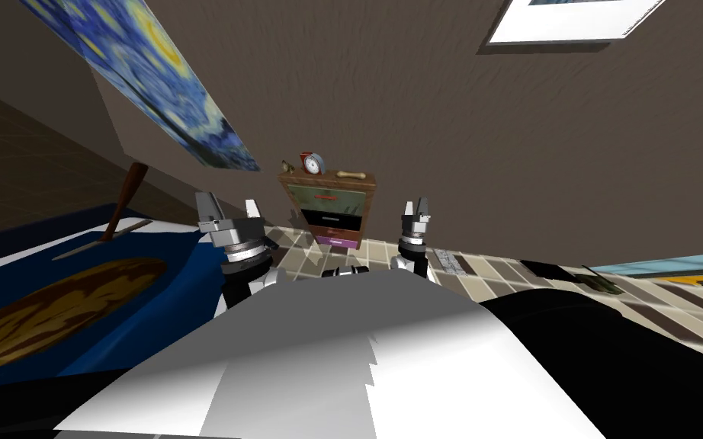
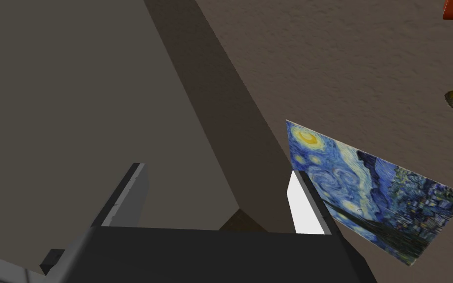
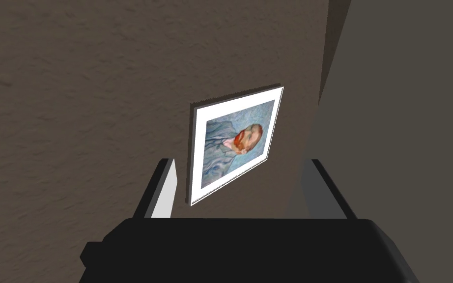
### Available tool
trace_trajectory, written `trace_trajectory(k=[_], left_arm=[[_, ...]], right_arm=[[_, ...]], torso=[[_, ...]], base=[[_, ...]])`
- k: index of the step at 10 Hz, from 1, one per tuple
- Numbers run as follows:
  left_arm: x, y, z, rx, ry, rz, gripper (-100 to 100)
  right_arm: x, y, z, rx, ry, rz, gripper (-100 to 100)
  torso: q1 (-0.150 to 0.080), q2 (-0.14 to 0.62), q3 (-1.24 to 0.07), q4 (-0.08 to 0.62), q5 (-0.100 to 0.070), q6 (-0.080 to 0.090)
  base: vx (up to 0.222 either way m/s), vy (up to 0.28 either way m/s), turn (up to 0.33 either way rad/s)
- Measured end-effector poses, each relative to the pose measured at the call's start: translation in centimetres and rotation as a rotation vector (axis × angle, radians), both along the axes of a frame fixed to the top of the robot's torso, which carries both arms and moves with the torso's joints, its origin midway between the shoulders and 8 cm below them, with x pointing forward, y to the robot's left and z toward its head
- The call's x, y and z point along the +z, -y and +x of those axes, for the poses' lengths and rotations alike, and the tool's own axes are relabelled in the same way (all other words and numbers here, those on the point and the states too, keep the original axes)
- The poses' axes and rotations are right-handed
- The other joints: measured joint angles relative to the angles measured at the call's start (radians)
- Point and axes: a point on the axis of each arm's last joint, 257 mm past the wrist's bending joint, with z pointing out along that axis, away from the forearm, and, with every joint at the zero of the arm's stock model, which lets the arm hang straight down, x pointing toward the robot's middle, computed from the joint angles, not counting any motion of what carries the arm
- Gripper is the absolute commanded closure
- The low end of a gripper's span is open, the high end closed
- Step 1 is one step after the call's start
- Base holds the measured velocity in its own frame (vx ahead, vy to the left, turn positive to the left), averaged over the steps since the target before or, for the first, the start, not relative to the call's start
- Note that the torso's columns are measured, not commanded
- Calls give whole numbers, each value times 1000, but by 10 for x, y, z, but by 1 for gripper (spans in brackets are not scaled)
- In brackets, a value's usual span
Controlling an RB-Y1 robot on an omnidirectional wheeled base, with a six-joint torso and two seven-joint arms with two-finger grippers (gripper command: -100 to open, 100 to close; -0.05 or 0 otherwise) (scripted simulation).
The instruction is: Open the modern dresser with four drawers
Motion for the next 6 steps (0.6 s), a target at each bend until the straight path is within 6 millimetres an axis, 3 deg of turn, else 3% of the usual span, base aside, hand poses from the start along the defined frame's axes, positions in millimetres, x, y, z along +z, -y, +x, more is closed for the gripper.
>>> trace_trajectory(k=[1, 3, 6], left_arm=[[0, 0, 0, 0, 0, 0, -100], [-3, 6, 5, -23, -20, 31, -100], [-11, 16, 22, -59, -75, 69, -100]], right_arm=[[0, 0, 0, 0, 0, 0, 0], [0, 0, 0, 0, -1, 0, 0], [0, 0, 0, 0, -1, 0, 0]], torso=[[0, 74, -148, 74, 0, 0], [1, 116, -237, 116, 0, 0], [0, 119, -242, 120, 0, 0]], base=[[13, 2, -28], [23, 9, -33], [47, 18, -72]])
